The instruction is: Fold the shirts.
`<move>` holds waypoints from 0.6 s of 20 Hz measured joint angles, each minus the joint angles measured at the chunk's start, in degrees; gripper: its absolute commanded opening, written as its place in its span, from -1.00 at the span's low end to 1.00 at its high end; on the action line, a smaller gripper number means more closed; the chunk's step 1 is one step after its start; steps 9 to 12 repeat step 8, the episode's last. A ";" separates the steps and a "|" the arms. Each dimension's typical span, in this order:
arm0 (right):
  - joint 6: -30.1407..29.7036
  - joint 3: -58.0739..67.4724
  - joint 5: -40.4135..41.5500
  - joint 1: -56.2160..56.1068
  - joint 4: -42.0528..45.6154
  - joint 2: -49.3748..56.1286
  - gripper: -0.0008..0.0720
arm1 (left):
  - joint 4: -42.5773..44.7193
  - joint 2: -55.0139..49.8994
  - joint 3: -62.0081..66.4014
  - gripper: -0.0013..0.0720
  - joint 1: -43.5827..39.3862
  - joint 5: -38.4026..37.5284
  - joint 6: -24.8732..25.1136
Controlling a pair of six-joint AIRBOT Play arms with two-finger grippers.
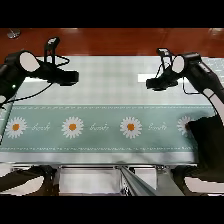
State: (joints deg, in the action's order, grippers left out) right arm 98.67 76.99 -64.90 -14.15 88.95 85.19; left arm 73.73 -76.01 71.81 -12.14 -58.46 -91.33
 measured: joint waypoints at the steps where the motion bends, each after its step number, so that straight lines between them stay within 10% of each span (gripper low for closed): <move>1: 0.35 0.04 -0.11 -0.28 0.26 0.35 -0.90 | 0.68 -0.17 -0.11 -0.87 -0.04 -0.09 -0.22; 12: 1.46 0.04 -0.46 -0.87 0.28 1.14 -0.90 | 1.66 -0.42 -0.15 -0.87 -0.11 -0.07 -0.83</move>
